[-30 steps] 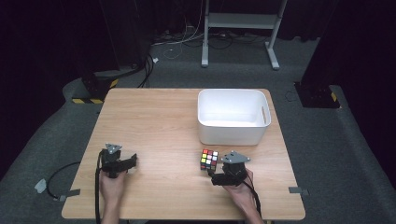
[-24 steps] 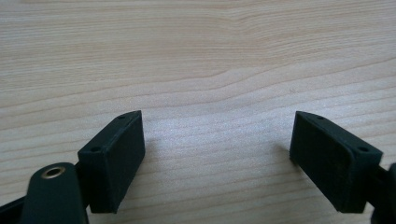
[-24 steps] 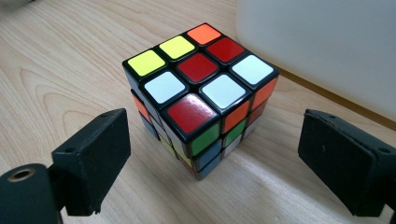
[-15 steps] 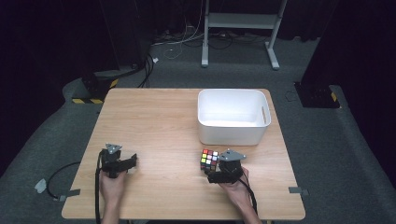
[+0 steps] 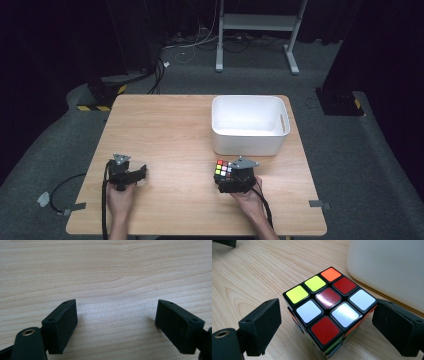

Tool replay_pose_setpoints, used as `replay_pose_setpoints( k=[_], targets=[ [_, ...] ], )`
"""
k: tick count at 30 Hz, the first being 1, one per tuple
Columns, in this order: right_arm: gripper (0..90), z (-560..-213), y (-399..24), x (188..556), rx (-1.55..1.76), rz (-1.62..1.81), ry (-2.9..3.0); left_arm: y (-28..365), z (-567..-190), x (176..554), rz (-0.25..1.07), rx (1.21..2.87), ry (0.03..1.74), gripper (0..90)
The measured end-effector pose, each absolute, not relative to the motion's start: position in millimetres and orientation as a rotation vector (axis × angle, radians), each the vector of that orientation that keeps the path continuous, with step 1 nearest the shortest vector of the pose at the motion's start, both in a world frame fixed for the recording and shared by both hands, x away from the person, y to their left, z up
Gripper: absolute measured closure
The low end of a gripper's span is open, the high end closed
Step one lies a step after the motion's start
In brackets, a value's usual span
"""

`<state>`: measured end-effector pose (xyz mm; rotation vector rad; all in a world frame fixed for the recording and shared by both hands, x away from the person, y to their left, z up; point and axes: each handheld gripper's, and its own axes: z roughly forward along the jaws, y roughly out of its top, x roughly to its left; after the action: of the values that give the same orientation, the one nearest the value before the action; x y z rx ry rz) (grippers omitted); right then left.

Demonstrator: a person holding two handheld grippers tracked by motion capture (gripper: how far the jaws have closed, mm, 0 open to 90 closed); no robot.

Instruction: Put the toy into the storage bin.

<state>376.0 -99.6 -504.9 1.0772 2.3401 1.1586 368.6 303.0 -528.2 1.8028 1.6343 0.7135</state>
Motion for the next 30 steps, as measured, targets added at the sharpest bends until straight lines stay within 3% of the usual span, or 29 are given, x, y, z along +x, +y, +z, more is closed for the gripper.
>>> replay_pose_setpoints(
  k=[30],
  targets=[
    [8.4, -510.7, -81.4, 388.6, 1.088, 1.085, 2.354, 302.9, -528.4, 368.6, 0.711, 1.797, 1.635, 18.2]
  ],
)
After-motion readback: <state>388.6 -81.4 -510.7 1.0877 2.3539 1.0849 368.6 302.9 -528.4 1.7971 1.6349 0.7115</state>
